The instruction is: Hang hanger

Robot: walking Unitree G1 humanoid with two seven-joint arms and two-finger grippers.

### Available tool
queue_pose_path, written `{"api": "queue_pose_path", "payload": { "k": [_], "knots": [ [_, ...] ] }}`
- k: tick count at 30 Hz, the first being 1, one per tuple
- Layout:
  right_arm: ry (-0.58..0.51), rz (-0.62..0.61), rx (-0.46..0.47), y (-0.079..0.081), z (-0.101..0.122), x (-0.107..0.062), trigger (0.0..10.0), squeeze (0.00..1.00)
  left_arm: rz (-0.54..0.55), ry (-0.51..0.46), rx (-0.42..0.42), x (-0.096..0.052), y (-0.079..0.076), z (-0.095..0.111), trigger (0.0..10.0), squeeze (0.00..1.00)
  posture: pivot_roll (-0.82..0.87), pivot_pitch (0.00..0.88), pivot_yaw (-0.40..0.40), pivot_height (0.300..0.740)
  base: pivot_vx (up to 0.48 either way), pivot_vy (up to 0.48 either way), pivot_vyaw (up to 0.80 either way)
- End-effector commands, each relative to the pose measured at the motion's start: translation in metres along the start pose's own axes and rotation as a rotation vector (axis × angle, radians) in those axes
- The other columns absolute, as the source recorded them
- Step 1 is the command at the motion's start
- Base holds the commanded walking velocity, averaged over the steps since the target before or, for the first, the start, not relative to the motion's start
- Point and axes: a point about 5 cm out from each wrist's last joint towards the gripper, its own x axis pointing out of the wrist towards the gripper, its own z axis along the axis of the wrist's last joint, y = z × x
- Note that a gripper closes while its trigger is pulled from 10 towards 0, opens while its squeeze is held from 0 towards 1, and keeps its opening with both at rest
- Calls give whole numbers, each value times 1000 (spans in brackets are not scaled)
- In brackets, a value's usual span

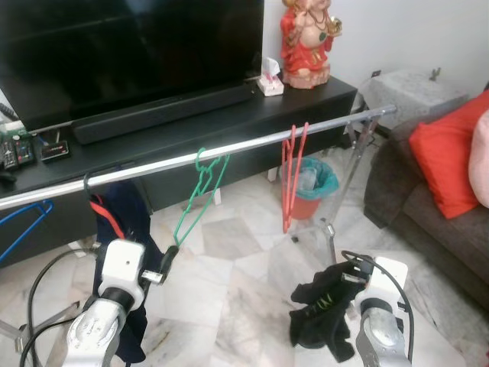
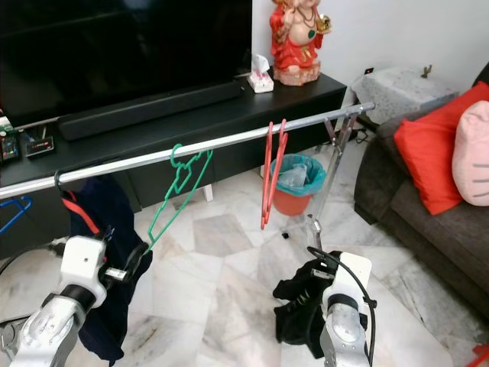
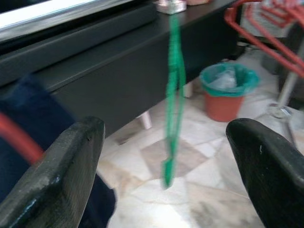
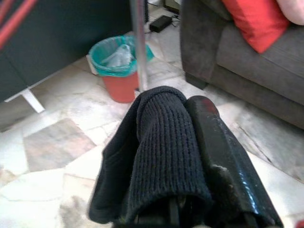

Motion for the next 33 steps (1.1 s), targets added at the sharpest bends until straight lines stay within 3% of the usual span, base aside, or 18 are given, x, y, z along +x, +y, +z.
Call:
{"api": "queue_pose_path", "payload": {
  "k": [1,6,10,15,22,25,33],
  "knots": [
    [-9,-23,-2,-4,3,3,10000,0,-1,28,-17,7,-6,-3,10000,0,-86,0,8,740,0,0,0],
    [13,-66,28,-13,0,2,10000,0,15,11,-49,22,-8,4,10000,0,-82,0,8,740,0,0,0],
    [12,-59,28,-10,1,3,10000,0,29,5,-55,27,-8,7,10000,0,-83,0,9,740,0,0,-331],
    [10,-47,29,-7,1,3,10000,0,39,8,-55,25,-6,6,10000,0,-76,0,9,740,0,0,-800],
    [13,-40,30,-4,0,2,10000,0,56,-1,-66,25,-4,8,10000,0,-73,0,8,740,0,0,0],
    [11,-39,30,-4,0,2,10000,0,64,-8,-82,26,-5,9,10000,0,-74,0,10,740,0,0,-775],
    [0,-27,33,-2,1,2,10000,0,72,-33,-96,25,-5,14,10000,0,-73,0,10,740,0,352,0]
  ]
}}
